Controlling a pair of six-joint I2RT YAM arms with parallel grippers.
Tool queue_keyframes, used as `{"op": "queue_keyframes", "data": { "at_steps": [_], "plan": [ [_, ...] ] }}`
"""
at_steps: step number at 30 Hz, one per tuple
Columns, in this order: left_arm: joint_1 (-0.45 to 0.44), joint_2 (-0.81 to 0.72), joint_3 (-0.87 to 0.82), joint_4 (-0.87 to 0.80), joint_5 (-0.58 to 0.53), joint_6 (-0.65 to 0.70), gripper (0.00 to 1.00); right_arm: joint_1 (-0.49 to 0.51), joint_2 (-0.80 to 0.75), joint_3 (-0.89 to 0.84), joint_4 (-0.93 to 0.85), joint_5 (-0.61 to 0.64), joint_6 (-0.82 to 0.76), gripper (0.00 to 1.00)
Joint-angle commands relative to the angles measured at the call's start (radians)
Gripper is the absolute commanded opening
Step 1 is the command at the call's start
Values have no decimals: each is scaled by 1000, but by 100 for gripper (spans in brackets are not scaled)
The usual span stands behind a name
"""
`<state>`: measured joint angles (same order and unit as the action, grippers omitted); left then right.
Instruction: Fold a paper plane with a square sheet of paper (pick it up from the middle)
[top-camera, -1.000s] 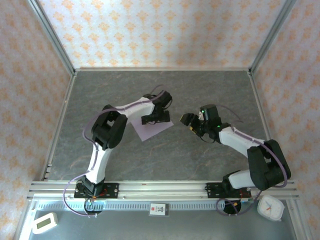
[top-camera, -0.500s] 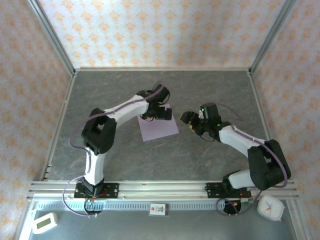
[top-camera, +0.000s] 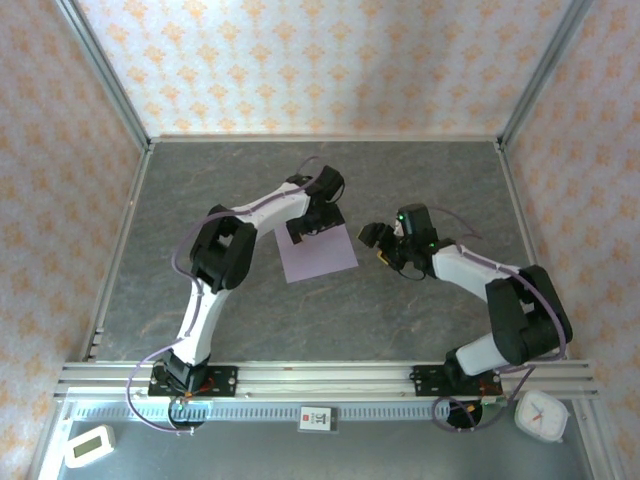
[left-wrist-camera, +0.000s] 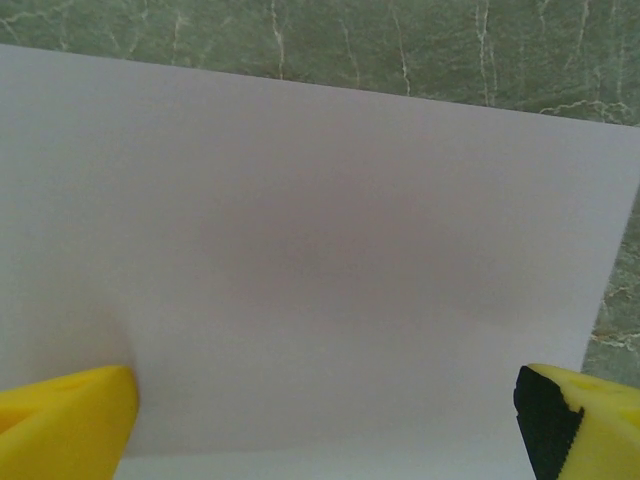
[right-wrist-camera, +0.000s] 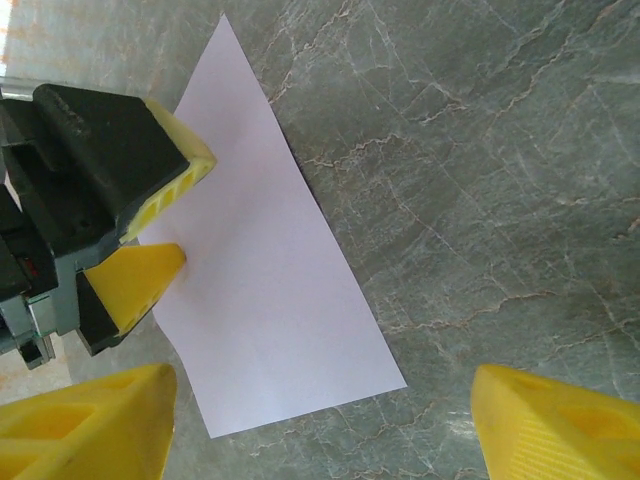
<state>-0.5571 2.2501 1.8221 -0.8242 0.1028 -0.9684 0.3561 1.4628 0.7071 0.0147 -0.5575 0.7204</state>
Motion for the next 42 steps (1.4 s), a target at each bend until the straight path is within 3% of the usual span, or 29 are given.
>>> {"op": "queue_keyframes", "data": {
  "at_steps": [1, 11, 28, 42],
  "plan": [
    [-5, 0, 33, -94, -55, -17, 100, -4, 8, 22, 17, 3, -9, 77],
    [-13, -42, 38, -139, -67, 141, 100, -8, 18, 15, 32, -5, -8, 77],
    [-38, 18, 7, -131, -86, 120, 100, -11, 27, 5, 54, -19, -9, 77],
    [-41, -14, -216, -7, -74, 116, 97, -24, -11, -7, 50, -12, -5, 77]
  ]
}}
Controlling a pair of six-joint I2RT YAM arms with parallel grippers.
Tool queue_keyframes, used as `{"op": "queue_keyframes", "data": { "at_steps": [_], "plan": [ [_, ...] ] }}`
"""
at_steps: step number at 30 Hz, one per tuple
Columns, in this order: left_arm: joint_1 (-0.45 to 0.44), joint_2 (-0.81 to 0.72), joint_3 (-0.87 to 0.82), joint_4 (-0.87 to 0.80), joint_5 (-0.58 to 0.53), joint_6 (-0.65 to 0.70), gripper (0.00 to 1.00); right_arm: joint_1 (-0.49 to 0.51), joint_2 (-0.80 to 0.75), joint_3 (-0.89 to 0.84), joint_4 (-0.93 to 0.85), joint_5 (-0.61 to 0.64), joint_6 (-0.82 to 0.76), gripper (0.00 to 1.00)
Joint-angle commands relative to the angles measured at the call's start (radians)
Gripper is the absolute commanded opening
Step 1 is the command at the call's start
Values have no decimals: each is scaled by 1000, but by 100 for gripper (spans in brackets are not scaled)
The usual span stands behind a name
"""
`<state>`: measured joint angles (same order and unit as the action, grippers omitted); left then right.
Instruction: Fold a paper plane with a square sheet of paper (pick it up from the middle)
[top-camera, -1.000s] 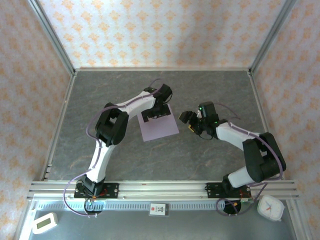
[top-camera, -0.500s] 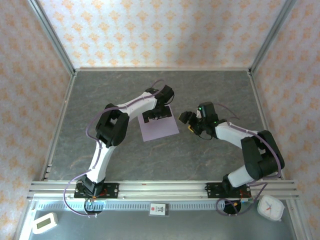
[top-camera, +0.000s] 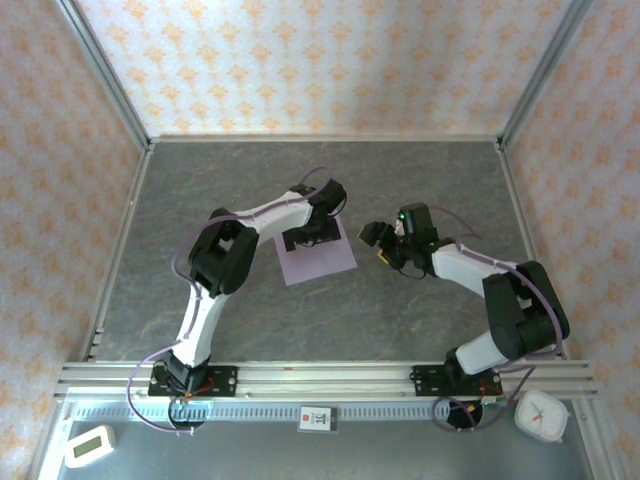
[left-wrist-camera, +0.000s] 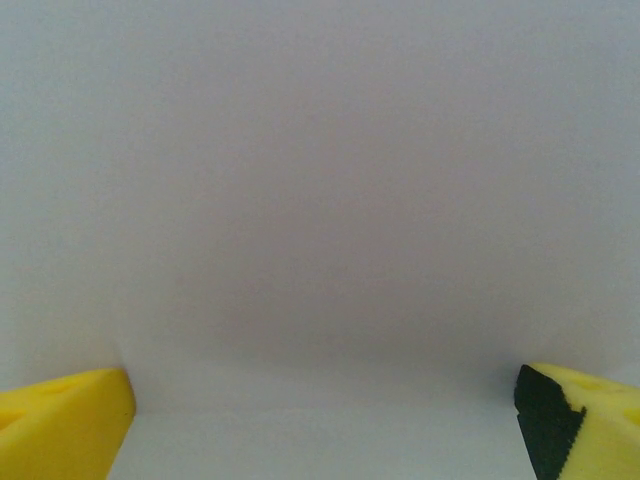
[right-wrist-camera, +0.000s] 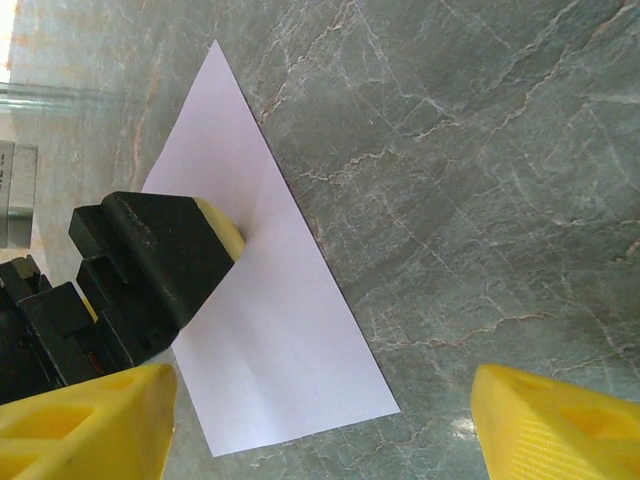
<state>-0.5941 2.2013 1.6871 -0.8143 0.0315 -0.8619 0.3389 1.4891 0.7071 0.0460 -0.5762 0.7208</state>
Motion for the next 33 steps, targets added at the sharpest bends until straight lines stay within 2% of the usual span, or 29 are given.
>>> {"op": "queue_keyframes", "data": {
  "at_steps": [1, 4, 13, 14, 16, 23, 28, 33],
  "plan": [
    [-4, 29, -97, -6, 1, 8, 96, -7, -39, -9, 17, 7, -5, 77],
    [-6, 5, -135, 24, 3, 7, 90, -6, -44, -12, 15, 9, -5, 77],
    [-15, -87, -126, 55, 1, 42, 62, -6, -57, -21, 7, 10, -10, 77],
    [-16, -100, -118, 55, 5, 49, 56, -6, -58, -23, 5, 12, -10, 77],
    [-19, -128, -101, 61, 10, 61, 48, -7, -62, -24, 3, 13, -11, 77],
    [-28, -241, -83, 125, 73, 66, 28, -6, -63, -23, -1, 19, -9, 77],
    [-32, -337, -145, 261, 166, 39, 23, -6, -61, -20, -1, 25, -7, 77],
    [-33, -452, -369, 634, 350, -44, 25, -17, -64, -7, -22, 38, -12, 77]
  ]
}}
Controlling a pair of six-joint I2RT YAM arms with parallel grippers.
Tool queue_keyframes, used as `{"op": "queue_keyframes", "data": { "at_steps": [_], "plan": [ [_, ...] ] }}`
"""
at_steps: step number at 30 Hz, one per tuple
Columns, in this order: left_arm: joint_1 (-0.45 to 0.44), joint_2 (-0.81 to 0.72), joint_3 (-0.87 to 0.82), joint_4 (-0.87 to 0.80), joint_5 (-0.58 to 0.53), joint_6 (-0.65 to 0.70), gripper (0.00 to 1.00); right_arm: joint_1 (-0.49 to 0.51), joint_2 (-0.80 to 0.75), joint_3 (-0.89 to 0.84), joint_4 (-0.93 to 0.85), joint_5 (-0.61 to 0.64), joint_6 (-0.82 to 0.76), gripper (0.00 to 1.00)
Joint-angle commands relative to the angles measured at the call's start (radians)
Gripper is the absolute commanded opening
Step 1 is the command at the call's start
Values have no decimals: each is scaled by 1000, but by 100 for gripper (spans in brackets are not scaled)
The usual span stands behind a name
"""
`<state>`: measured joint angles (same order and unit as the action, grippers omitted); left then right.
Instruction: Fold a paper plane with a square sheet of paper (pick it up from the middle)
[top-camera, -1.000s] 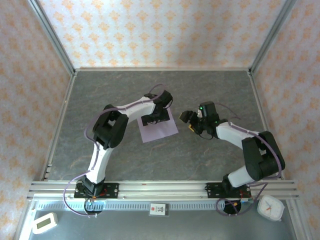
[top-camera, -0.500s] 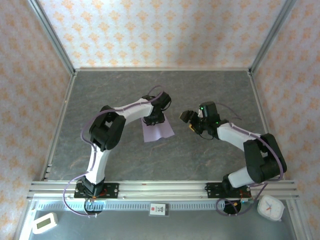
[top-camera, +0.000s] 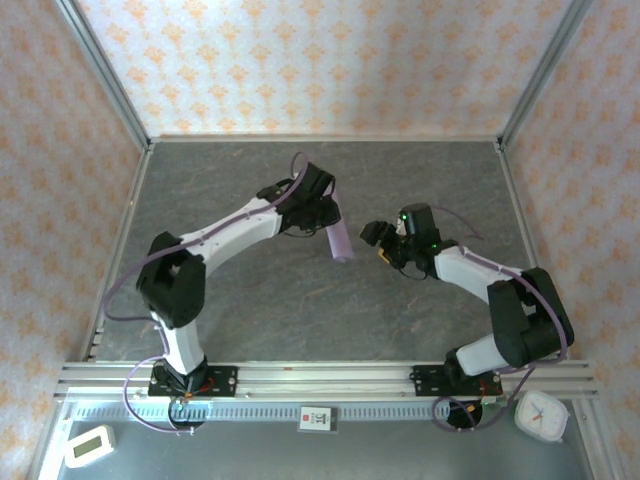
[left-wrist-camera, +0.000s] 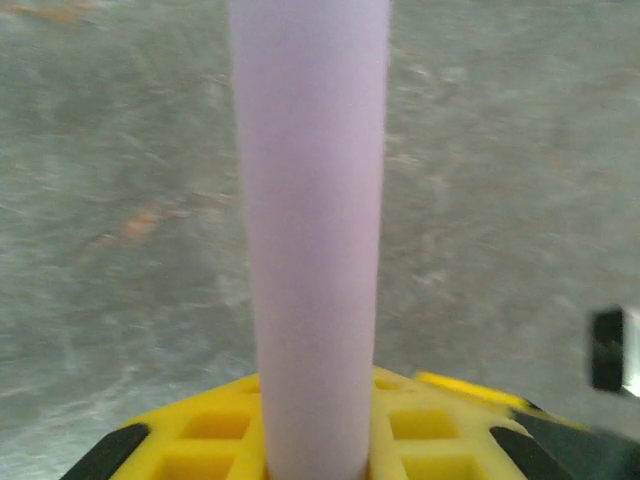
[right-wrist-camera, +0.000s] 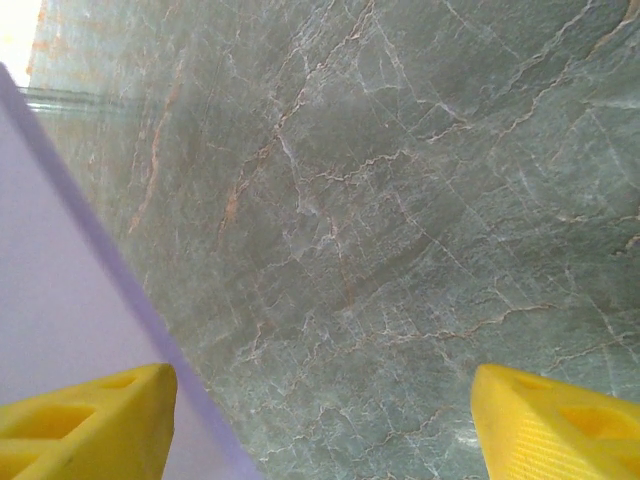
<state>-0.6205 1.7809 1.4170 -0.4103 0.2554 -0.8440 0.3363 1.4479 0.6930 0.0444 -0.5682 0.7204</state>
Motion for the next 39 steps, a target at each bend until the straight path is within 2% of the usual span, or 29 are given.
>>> {"op": "queue_keyframes", "data": {
  "at_steps": [1, 7, 10, 17, 27, 39],
  "plan": [
    [-7, -46, -149, 316, 157, -84, 25, -22, -26, 9, -23, 28, -12, 77],
    [-6, -73, -370, 613, 299, -121, 26, -73, -60, 8, -57, 27, -27, 77],
    [-4, -69, -434, 651, 335, -64, 27, -82, -70, 8, -75, 19, -37, 77],
    [7, -55, -500, 596, 325, 91, 31, -82, -70, -13, -61, -45, -48, 77],
    [50, -33, -535, 524, 273, 177, 35, -80, -28, -18, -44, -103, -62, 77],
    [93, -38, -565, 485, 236, 220, 54, -6, 19, -17, 10, -104, -25, 77]
  ]
}}
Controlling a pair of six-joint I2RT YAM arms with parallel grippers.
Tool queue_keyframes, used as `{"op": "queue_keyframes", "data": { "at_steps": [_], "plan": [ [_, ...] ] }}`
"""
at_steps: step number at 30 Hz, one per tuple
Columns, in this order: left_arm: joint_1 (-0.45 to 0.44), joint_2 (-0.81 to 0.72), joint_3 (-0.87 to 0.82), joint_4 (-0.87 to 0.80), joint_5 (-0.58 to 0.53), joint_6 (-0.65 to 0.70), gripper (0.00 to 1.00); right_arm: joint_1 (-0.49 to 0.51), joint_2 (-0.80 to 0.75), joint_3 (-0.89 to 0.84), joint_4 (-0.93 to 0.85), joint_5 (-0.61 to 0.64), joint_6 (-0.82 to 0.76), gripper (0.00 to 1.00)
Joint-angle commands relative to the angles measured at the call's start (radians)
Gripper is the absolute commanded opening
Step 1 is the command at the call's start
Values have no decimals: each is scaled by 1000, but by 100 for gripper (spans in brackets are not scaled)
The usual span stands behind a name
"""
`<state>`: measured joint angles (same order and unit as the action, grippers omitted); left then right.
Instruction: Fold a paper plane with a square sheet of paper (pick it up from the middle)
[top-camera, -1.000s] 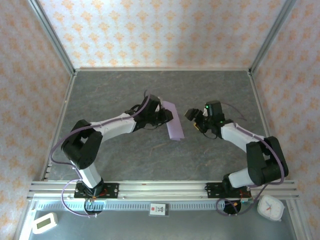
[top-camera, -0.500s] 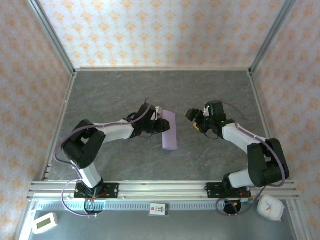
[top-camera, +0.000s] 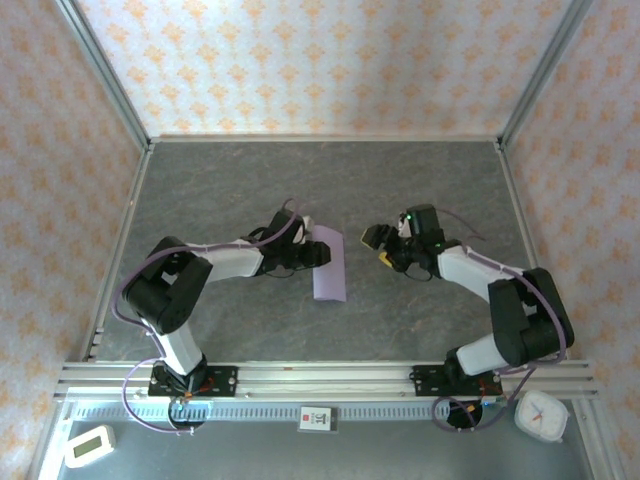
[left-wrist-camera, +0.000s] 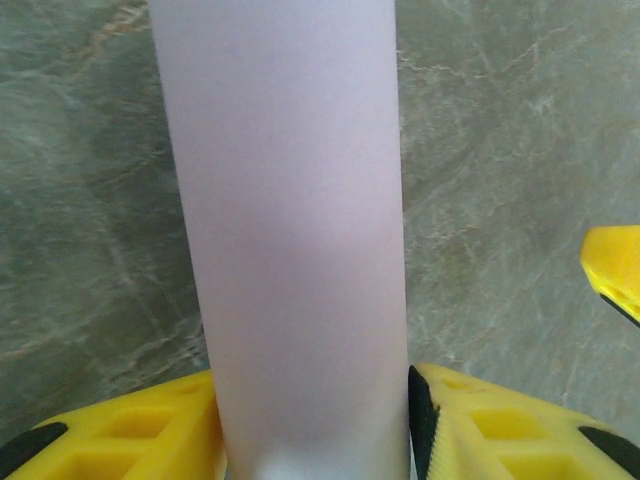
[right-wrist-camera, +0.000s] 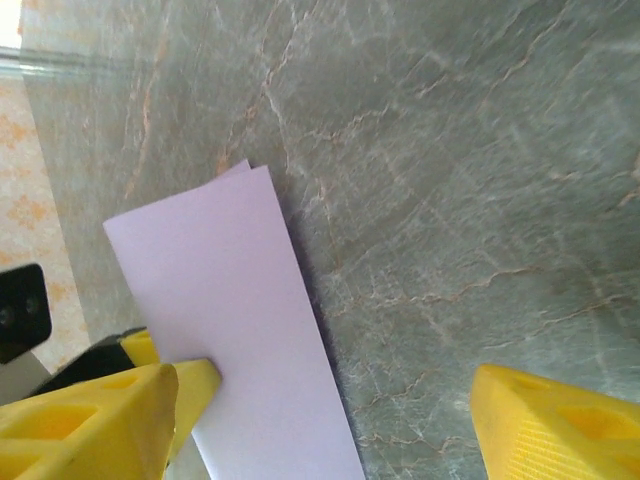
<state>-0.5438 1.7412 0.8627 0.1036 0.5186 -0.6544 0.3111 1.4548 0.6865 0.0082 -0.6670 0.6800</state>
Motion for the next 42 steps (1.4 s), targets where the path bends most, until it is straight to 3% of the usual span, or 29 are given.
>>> {"op": "queue_keyframes", "data": {
  "at_steps": [1, 10, 20, 42],
  "plan": [
    [21, -1, -13, -30, -28, 32, 55, 25, 18, -10, 54, -4, 22, 77],
    [43, -56, -31, -18, -34, 26, 65, 63, 51, 21, 75, 4, 47, 74],
    [68, -87, -78, -8, -60, 26, 65, 84, 83, 44, 96, 12, 70, 69],
    [65, -112, -103, 14, -125, -37, 65, 145, 240, 161, 132, 2, 86, 33]
  ]
}}
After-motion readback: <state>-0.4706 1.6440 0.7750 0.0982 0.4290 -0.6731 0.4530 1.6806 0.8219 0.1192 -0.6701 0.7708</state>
